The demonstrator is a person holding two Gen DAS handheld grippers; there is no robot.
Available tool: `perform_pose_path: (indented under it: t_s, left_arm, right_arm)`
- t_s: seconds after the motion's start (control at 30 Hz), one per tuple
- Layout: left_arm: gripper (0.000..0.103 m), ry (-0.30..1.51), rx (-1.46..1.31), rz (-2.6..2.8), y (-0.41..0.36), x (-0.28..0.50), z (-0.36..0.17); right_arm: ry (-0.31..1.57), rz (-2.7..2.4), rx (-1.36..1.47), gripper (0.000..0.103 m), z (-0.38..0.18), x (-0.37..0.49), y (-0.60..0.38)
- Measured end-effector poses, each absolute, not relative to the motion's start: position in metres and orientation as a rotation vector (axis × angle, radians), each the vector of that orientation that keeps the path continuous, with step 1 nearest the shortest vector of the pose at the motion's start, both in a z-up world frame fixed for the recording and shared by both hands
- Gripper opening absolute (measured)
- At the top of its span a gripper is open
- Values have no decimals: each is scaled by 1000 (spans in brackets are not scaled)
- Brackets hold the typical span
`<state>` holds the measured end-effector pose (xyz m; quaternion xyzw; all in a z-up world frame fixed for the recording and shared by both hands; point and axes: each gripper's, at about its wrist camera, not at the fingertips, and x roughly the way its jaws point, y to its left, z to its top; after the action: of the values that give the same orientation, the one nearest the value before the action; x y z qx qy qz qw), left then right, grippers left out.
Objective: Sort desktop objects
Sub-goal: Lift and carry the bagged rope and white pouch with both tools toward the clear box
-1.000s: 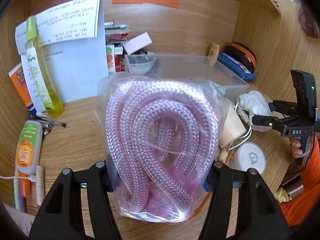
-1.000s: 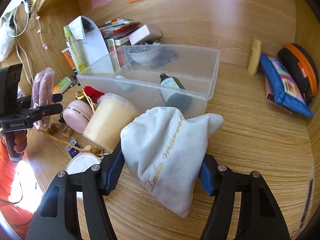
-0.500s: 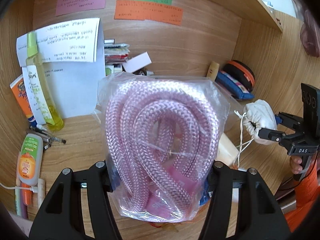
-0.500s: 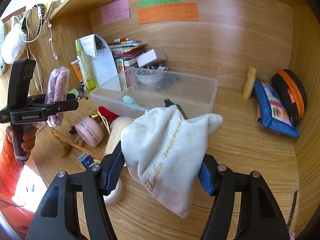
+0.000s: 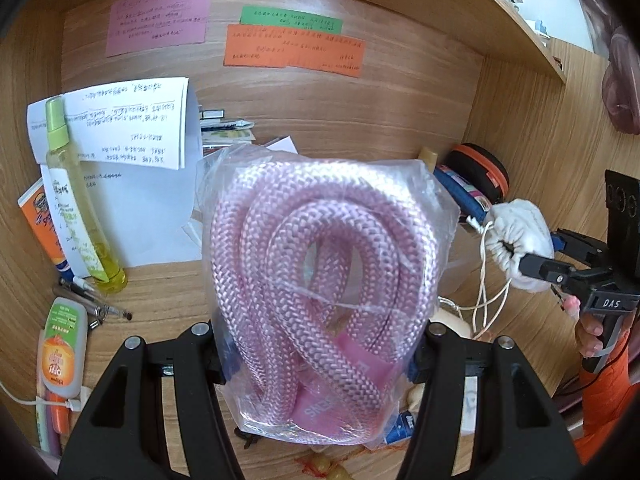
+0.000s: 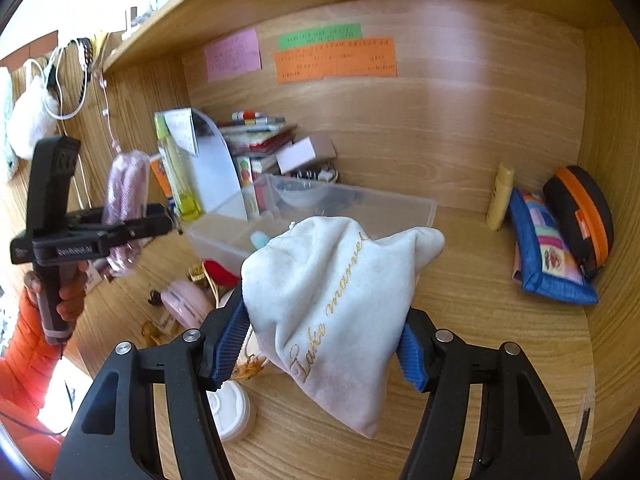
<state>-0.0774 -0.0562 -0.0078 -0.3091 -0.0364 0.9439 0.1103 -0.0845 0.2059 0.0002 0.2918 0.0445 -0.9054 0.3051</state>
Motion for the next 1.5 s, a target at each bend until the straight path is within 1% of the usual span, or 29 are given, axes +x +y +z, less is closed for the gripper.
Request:
perform_pose_path:
  t_s: [0.43,1.0,1.23,1.37,1.5]
  left_arm:
    - [59,-133,-874,2783,-52,-103,2]
    - [59,-147,-876,2757,-35,-157,6]
    - [59,-170,-953,2720,-32,-185,-10]
    - [59,-149,-996,2718,-29,-195,-23]
    - [59,-160,-1066,2699,-31,-206,-38]
  right_arm:
    - [106,-2416,704,61,23,-106,197]
    - [95,-2366,770,61,18,-163,159]
    - [97,-2372,813,61,9,-180,151]
    - [39,-2344,863,61,-5,-188,156]
    - [38,-2348,907,61,-17,-196,155]
